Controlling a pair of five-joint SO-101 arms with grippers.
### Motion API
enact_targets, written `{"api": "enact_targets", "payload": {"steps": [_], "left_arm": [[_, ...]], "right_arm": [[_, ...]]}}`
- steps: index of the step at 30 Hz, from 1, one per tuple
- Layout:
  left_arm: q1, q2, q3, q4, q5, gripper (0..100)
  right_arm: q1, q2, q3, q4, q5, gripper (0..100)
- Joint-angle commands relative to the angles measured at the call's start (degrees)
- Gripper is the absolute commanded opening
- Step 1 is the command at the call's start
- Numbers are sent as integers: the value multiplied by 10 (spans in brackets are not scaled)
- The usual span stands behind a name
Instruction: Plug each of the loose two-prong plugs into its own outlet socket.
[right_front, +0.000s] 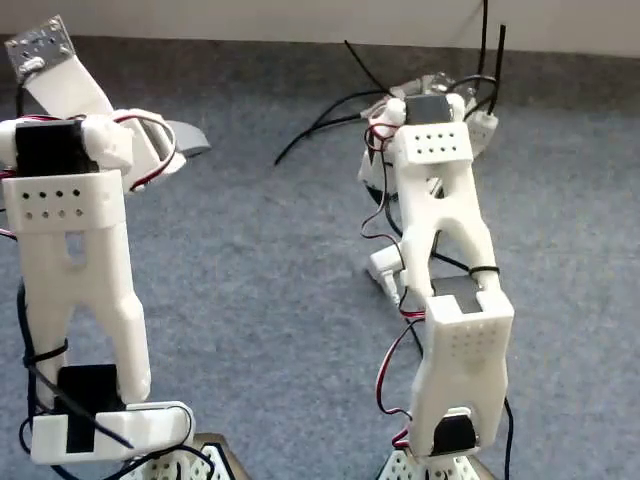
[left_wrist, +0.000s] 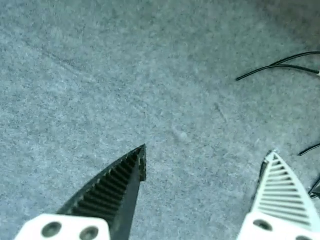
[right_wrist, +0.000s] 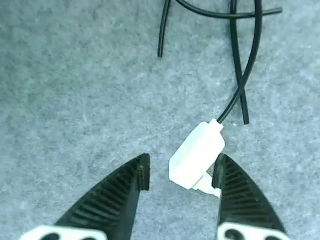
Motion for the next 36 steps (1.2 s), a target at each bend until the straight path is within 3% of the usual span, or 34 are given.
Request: {"api": "enact_targets", "payload": {"steps": [1, 6, 13, 29, 36], "left_arm": [[-6, -18, 31, 1, -5, 351], [-22, -22, 100, -49, -5, 351], [-28, -22, 171, -106, -5, 351], [-27, -18, 209, -142, -4, 351], [-25, -17, 210, -142, -2, 351]], "right_arm": [[-19, -91, 54, 22, -8, 213], [-36, -178, 172, -28, -11, 213], [-22, -167, 311, -131, -12, 213], [-5, -43, 321, -217, -69, 208], [22, -29, 291, -211, -66, 43]]}}
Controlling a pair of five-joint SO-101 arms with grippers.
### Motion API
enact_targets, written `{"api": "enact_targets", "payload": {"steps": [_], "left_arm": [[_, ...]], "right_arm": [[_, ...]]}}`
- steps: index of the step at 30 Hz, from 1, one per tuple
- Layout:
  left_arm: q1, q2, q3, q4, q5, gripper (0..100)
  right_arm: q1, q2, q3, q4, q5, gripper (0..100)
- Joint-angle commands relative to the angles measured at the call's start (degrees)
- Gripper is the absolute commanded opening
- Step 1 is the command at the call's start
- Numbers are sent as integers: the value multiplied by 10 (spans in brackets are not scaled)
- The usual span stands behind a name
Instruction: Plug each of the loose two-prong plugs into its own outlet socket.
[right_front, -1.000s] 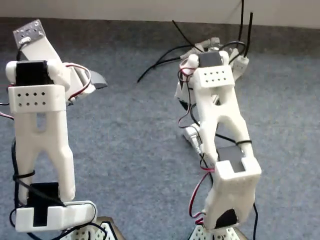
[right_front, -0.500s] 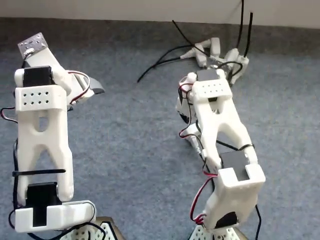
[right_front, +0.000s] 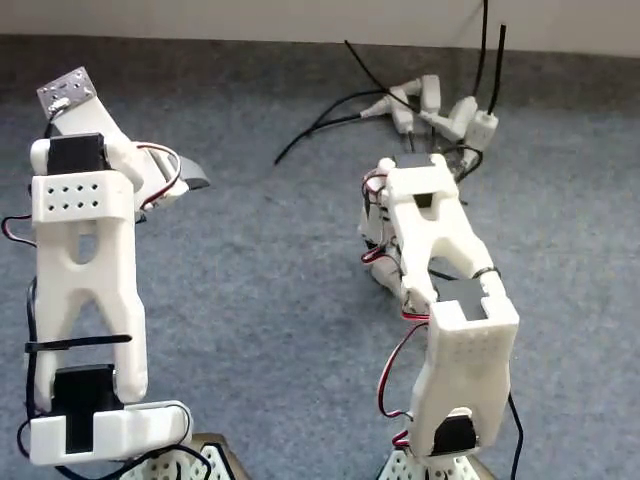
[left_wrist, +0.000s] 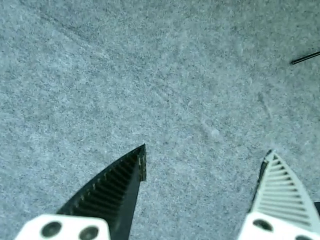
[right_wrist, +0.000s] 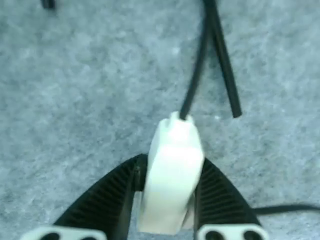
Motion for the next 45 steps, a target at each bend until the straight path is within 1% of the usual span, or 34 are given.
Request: {"api": "enact_targets", "payload": {"steps": [1, 4, 9, 16, 19, 23, 26, 30, 34, 38, 40, 41, 43, 45], "left_arm": [[1, -17, -1, -8, 1, 351], [1, -16, 12, -12, 2, 351], [18, -17, 62, -69, 2, 351], [54, -17, 114, -123, 2, 351], [68, -17, 138, -155, 2, 351], [70, -17, 167, -198, 3, 351], [70, -17, 189, -226, 32, 351], [70, -17, 226, -286, 41, 351], [70, -17, 262, -345, 41, 351], [70, -17, 276, -369, 41, 351], [70, -17, 282, -378, 41, 351], [70, -17, 284, -383, 41, 351], [70, -17, 290, -393, 41, 351], [70, -17, 292, -400, 41, 351]], "right_arm": [[13, -10, -36, 3, -2, 46], [20, -14, -71, 23, 8, 48], [43, -11, -187, 38, 110, 48], [110, -7, -349, 32, 204, 52], [128, 19, -426, 14, 236, 52], [136, 80, -527, 7, 271, 52], [135, 131, -601, 2, 296, 53], [141, 210, -661, -54, 338, 53], [159, 292, -664, -131, 345, 53], [175, 349, -664, -223, 353, 54], [178, 368, -664, -252, 393, 85], [178, 376, -664, -256, 418, 118], [177, 386, -664, -256, 447, 222], [177, 396, -664, -256, 453, 328]]}}
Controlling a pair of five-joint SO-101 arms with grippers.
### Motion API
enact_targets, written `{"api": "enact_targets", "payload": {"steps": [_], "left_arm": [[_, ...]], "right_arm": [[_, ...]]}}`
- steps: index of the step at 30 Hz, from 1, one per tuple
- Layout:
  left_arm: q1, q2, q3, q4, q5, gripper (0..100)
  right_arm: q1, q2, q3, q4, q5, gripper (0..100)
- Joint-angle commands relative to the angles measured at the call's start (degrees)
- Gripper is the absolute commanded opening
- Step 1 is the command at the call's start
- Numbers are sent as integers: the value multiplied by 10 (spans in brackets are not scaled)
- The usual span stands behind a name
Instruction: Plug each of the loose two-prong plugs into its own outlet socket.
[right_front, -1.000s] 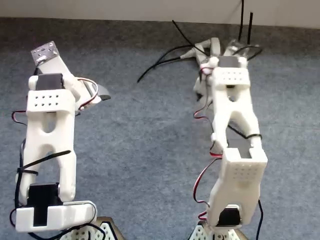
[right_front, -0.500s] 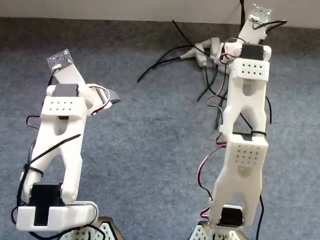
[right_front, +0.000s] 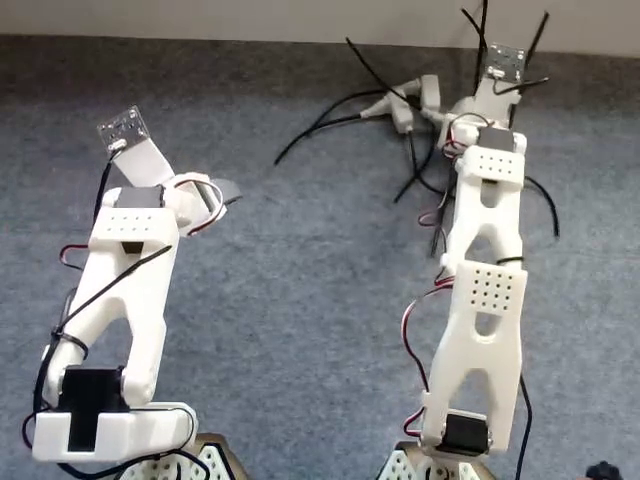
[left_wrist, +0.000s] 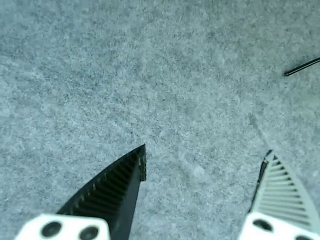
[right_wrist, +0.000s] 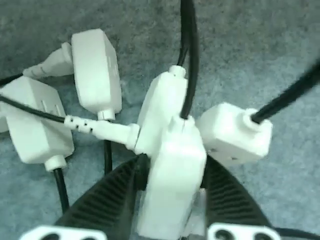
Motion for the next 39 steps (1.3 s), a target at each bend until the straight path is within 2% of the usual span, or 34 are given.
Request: {"api": "enact_targets", "payload": {"steps": [1, 7, 13, 18, 22, 25, 30, 35, 39], "left_arm": [[11, -17, -2, -16, 4, 351], [20, -17, 2, -26, 0, 351], [64, -23, -1, -29, -76, 351], [70, -64, -29, -21, -76, 351], [81, -166, -48, 7, -91, 351], [92, -266, -52, 9, -154, 351], [145, -447, -39, 33, -189, 351], [188, -599, -35, 106, -190, 351], [188, -689, -36, 166, -190, 351]], "right_arm": [[7, -1, -25, -13, 20, 364], [7, -20, -44, 5, 18, 375], [-8, -101, -153, 154, 17, 375], [-6, -160, -234, 284, 20, 375], [-5, -196, -300, 364, 20, 375], [-8, -225, -337, 406, 20, 375], [-19, -281, -335, 479, 18, 375], [-17, -330, -335, 478, 17, 375], [-4, -370, -329, 479, 8, 375]]}}
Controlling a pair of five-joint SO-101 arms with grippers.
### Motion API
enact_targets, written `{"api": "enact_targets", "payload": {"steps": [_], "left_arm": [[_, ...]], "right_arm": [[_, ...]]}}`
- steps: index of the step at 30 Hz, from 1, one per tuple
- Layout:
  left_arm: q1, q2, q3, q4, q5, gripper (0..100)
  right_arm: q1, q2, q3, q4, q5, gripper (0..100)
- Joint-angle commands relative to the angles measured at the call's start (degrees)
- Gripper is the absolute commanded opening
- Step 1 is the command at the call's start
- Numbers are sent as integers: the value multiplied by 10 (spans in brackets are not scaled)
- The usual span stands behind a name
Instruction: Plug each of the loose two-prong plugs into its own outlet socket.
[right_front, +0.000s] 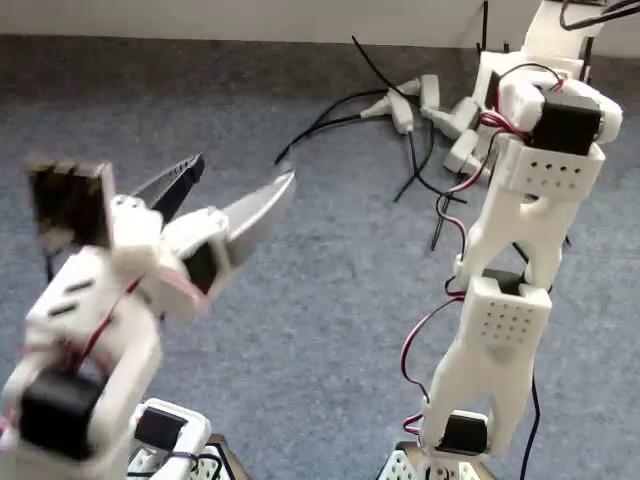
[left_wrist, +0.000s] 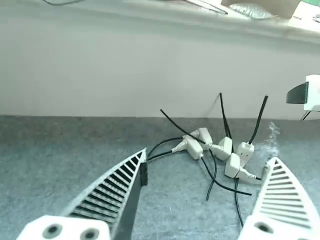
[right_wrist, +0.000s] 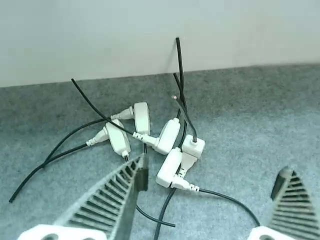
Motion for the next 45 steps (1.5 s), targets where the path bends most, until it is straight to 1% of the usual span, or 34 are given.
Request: {"api": "enact_targets", "payload": {"steps": [1, 4, 6, 13, 17, 19, 22, 26, 28, 31, 33, 35, 39, 42, 45], "left_arm": [[7, -72, -13, 53, -4, 351], [7, -115, -8, 98, -4, 351], [7, -131, -8, 125, -4, 351], [7, -154, -7, 181, -3, 351], [8, -160, -6, 227, -4, 351], [8, -167, 13, 234, -4, 351], [8, -194, 65, 230, -5, 351], [8, -251, 133, 229, -6, 351], [8, -280, 161, 220, -26, 351], [8, -318, 218, 213, -86, 351], [8, -327, 252, 213, -105, 351], [8, -327, 275, 207, -107, 351], [9, -327, 323, 168, -107, 351], [11, -327, 383, 133, -107, 351], [8, -327, 435, 107, -107, 351]], "right_arm": [[13, -66, -49, 24, -25, 375], [22, -120, 17, 24, -74, 375], [22, -169, 87, 24, -89, 375], [11, -349, 403, 22, -101, 375], [-18, -437, 590, 22, -99, 375], [-39, -480, 673, 20, -98, 375], [-72, -537, 774, 20, -98, 375], [-108, -604, 874, 19, -98, 375], [-121, -627, 924, 14, -98, 375], [-128, -663, 1023, -31, -98, 375], [-128, -684, 1094, -78, -98, 375], [-128, -705, 1168, -129, -98, 375], [-128, -752, 1303, -223, -98, 375], [-128, -791, 1389, -266, -98, 375], [-128, -835, 1455, -287, -98, 375]]}}
